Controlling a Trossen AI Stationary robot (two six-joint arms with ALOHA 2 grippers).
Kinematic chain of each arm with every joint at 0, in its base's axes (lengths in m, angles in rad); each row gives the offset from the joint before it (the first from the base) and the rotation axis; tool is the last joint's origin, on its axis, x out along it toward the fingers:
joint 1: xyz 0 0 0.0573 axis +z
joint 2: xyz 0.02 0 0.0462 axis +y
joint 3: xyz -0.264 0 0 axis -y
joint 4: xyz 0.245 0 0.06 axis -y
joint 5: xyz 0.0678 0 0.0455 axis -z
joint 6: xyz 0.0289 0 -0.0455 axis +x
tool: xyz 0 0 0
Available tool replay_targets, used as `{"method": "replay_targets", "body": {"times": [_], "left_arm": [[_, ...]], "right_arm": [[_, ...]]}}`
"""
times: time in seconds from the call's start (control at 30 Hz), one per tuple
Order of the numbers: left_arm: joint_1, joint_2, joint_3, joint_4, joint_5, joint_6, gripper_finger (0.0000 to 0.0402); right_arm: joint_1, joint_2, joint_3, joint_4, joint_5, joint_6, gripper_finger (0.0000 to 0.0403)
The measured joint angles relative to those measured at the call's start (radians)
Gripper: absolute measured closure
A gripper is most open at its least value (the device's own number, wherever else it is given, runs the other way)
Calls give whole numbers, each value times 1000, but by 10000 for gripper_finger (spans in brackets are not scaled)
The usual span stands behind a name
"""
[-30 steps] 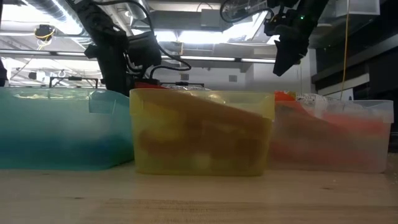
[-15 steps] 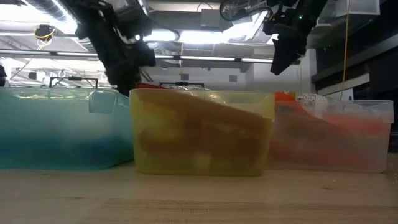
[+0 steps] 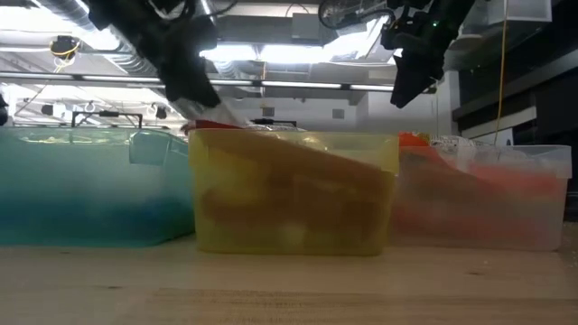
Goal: Sort Maruchan noodles
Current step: Put the red noodle pack into the yellow bin
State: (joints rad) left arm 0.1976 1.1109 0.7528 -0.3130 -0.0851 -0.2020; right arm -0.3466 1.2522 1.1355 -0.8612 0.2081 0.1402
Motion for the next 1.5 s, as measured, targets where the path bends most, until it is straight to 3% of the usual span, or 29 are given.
{"method": "replay_targets", "body": {"times": [0.57,0.87,1.03,1.3,1.5], "left_arm": [[-227,-46,1,294,-19,-301,401],[-422,-44,1,409,-193,-423,402],[-526,-16,0,456,-345,-464,401],[-647,104,2,654,-519,-506,401],[-690,213,2,708,-636,-546,401]], "right_arm": [[-1,0,0,-2,-11,12,194],[-1,0,0,-2,-19,11,194],[0,0,0,-2,-19,12,194],[0,0,0,-2,-53,12,194],[0,0,0,-2,-53,12,194]]}}
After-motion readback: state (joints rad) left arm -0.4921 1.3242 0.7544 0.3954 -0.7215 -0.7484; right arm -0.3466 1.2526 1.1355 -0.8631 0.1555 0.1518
